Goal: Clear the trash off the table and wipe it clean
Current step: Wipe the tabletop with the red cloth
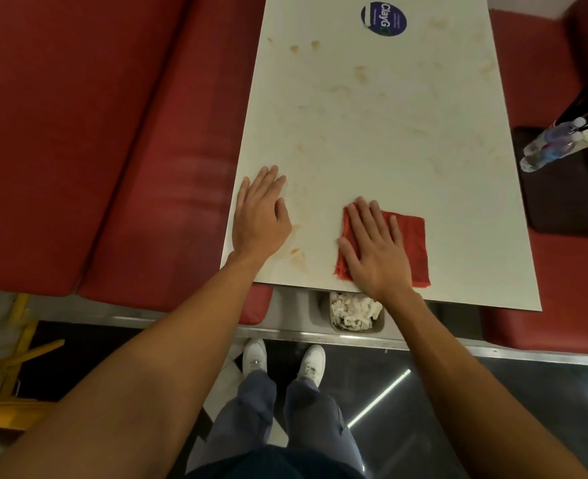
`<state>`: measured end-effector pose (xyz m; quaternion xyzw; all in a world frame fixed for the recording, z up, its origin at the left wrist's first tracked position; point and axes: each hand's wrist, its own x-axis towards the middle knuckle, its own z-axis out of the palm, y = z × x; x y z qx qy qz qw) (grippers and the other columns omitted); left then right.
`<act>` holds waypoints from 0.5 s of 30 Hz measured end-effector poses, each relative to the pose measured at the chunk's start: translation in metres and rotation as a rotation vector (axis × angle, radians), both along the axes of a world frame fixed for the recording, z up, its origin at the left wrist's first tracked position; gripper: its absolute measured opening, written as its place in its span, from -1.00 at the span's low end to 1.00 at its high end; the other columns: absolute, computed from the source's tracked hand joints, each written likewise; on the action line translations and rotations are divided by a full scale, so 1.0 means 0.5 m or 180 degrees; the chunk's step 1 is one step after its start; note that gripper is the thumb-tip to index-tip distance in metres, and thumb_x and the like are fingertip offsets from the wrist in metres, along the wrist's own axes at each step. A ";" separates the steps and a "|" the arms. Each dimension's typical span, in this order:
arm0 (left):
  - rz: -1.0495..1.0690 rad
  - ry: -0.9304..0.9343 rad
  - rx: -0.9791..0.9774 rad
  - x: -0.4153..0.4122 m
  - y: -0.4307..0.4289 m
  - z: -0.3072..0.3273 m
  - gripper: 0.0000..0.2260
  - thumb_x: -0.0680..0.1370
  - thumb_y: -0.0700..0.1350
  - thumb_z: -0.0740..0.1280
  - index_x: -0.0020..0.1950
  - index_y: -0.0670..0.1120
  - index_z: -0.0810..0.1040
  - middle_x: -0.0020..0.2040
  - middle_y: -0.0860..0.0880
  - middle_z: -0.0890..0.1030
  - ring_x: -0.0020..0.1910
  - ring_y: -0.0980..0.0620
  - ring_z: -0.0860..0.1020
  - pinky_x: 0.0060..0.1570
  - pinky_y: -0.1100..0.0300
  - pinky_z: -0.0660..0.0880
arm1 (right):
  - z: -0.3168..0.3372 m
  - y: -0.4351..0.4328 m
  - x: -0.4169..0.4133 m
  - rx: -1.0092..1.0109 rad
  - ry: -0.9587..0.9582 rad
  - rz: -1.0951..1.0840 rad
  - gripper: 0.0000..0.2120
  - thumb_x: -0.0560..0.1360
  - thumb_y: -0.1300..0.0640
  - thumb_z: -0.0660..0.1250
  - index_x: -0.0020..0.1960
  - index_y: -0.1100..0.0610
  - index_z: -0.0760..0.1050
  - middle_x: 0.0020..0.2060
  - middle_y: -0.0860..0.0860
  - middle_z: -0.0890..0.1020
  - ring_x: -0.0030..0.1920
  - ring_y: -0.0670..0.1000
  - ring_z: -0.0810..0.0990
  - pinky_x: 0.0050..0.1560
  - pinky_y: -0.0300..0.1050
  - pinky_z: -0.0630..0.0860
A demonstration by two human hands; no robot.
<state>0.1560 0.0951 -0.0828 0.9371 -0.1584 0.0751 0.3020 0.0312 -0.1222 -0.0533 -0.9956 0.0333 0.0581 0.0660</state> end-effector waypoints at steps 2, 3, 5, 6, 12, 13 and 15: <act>0.0019 0.0007 -0.0003 0.000 -0.001 0.002 -0.56 0.65 -0.18 0.18 0.55 -0.10 0.46 0.62 0.00 0.35 0.64 0.07 0.21 0.65 -0.04 0.05 | -0.010 0.037 0.047 0.0014 -0.0051 -0.0698 -0.37 0.73 -0.23 -0.19 0.71 0.01 -0.19 0.70 -0.03 -0.17 0.68 0.02 -0.27 0.66 0.24 -0.12; 0.0021 -0.0001 -0.0036 0.002 0.000 0.003 -0.56 0.65 -0.19 0.18 0.54 -0.11 0.47 0.62 -0.01 0.36 0.64 0.06 0.22 0.65 -0.04 0.06 | -0.009 0.073 0.067 0.0062 -0.0090 -0.0828 -0.36 0.73 -0.23 -0.20 0.71 0.04 -0.18 0.70 -0.01 -0.16 0.68 0.04 -0.26 0.65 0.25 -0.12; 0.0007 -0.0006 -0.0102 0.001 0.003 0.004 -0.56 0.63 -0.21 0.18 0.52 -0.13 0.49 0.60 -0.03 0.38 0.63 0.03 0.24 0.64 -0.03 0.08 | -0.005 0.132 0.071 0.0100 -0.0135 -0.0467 -0.37 0.74 -0.21 -0.17 0.72 0.05 -0.13 0.70 0.01 -0.13 0.68 0.05 -0.24 0.65 0.24 -0.10; -0.0035 0.0010 -0.0121 0.003 0.005 0.004 -0.56 0.63 -0.21 0.17 0.52 -0.13 0.49 0.60 -0.05 0.39 0.63 0.01 0.24 0.64 -0.03 0.08 | -0.004 0.143 0.054 0.0107 -0.0131 -0.0053 -0.37 0.74 -0.20 -0.14 0.72 0.05 -0.12 0.70 0.00 -0.12 0.68 0.03 -0.23 0.66 0.23 -0.10; -0.0189 -0.0050 0.0033 0.012 0.044 -0.004 -0.58 0.67 -0.16 0.18 0.54 -0.13 0.46 0.62 -0.07 0.35 0.64 -0.02 0.23 0.62 -0.06 0.14 | 0.005 0.041 0.038 0.0100 -0.0060 0.0024 -0.39 0.75 -0.22 -0.12 0.71 -0.03 -0.15 0.70 -0.08 -0.15 0.68 -0.03 -0.24 0.66 0.20 -0.09; -0.0173 -0.0054 0.0075 0.009 0.044 -0.003 -0.57 0.68 -0.15 0.17 0.56 -0.13 0.45 0.63 -0.06 0.34 0.65 -0.01 0.21 0.62 -0.05 0.14 | 0.000 0.049 0.072 0.0098 -0.0082 -0.0360 -0.39 0.74 -0.22 -0.16 0.72 -0.01 -0.15 0.70 -0.06 -0.15 0.68 -0.01 -0.25 0.66 0.21 -0.10; -0.0095 -0.0045 0.0157 0.005 0.036 0.000 -0.56 0.68 -0.14 0.14 0.57 -0.12 0.42 0.64 -0.04 0.32 0.65 0.01 0.19 0.63 -0.03 0.11 | -0.006 0.099 0.135 0.0092 -0.0129 -0.0775 -0.38 0.73 -0.19 -0.20 0.72 0.05 -0.14 0.70 -0.01 -0.14 0.68 0.04 -0.24 0.65 0.24 -0.10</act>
